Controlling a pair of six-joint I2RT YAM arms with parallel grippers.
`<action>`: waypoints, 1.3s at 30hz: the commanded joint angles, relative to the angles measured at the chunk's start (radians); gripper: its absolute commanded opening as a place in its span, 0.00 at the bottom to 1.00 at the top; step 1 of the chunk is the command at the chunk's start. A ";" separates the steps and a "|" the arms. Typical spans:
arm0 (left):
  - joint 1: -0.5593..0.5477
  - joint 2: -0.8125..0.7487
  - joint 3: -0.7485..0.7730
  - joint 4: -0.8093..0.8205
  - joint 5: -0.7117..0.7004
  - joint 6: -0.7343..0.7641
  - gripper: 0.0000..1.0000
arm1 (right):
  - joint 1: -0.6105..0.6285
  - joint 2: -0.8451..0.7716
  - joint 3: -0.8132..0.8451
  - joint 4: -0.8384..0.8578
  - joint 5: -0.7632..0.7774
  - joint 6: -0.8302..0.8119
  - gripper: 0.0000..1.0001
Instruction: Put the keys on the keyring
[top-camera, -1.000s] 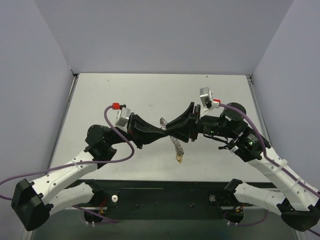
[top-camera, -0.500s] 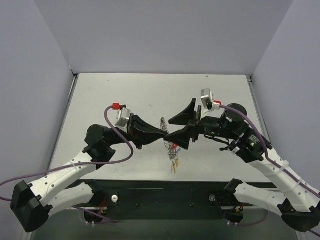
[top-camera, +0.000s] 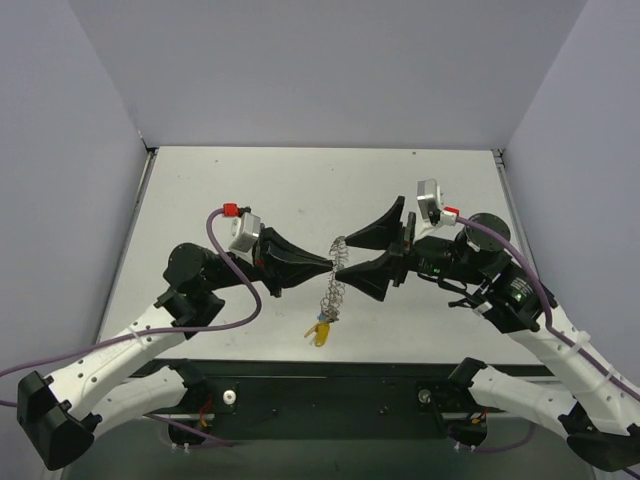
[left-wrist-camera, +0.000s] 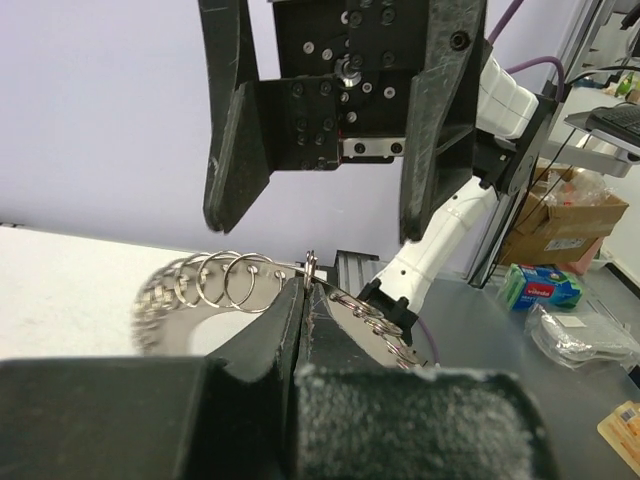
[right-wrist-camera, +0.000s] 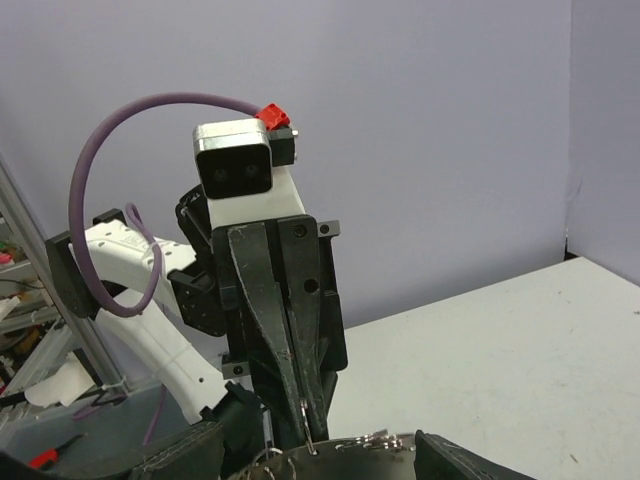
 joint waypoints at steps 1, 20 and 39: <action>0.003 0.004 0.043 0.086 0.003 -0.026 0.00 | 0.007 0.039 0.006 0.091 -0.063 0.022 0.72; 0.001 0.048 0.028 0.221 0.053 -0.090 0.00 | 0.007 0.077 -0.003 0.140 -0.120 0.076 0.00; 0.024 -0.027 0.192 -0.280 0.115 0.146 0.47 | 0.005 0.090 0.064 -0.010 -0.120 0.000 0.00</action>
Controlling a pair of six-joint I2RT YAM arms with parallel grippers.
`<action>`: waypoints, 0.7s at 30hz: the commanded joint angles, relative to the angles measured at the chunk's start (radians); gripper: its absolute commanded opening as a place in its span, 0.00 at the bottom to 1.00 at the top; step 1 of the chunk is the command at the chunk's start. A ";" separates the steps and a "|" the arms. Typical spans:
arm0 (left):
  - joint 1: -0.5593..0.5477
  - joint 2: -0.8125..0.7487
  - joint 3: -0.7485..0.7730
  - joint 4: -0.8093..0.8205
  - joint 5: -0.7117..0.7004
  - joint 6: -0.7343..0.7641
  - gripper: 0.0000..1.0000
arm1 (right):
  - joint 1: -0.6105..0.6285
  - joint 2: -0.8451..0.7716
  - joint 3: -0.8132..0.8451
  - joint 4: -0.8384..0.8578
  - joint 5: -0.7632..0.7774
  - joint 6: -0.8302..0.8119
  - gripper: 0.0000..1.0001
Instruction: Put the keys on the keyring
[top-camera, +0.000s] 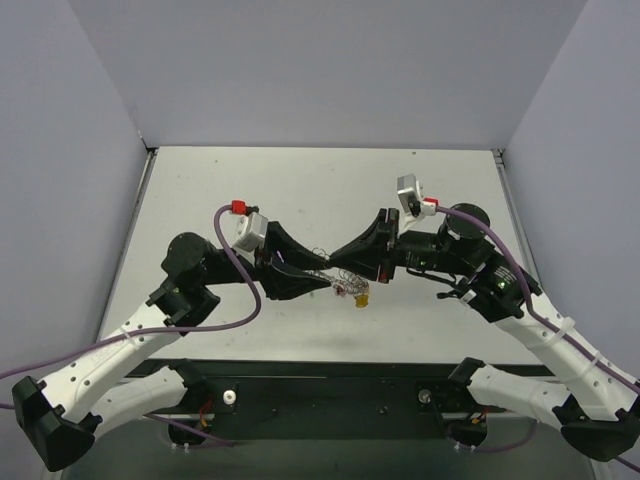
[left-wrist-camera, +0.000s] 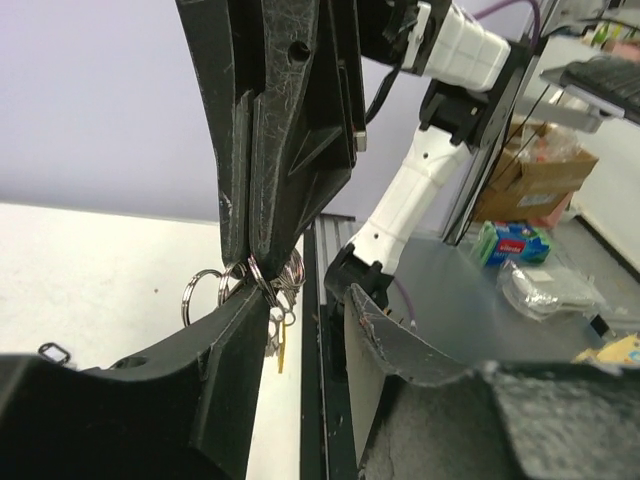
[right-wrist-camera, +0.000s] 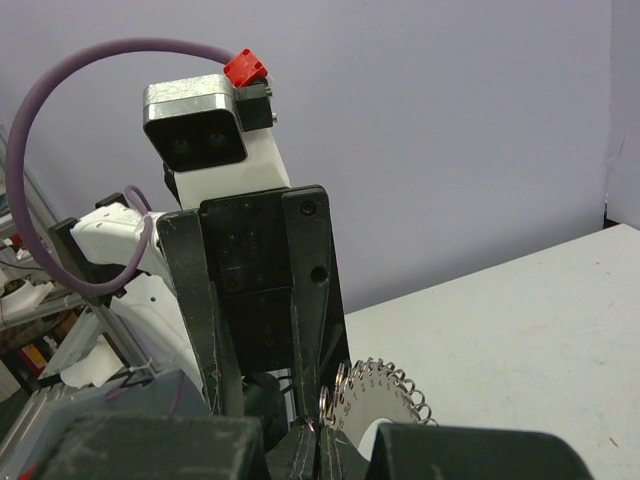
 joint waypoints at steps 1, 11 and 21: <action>0.014 -0.017 0.146 -0.167 0.017 0.135 0.47 | 0.006 0.005 0.055 -0.023 -0.053 -0.033 0.00; 0.029 0.044 0.324 -0.483 -0.019 0.258 0.48 | 0.008 0.021 0.075 -0.081 -0.087 -0.056 0.00; 0.035 0.110 0.401 -0.575 -0.056 0.276 0.36 | 0.008 0.021 0.077 -0.091 -0.098 -0.066 0.00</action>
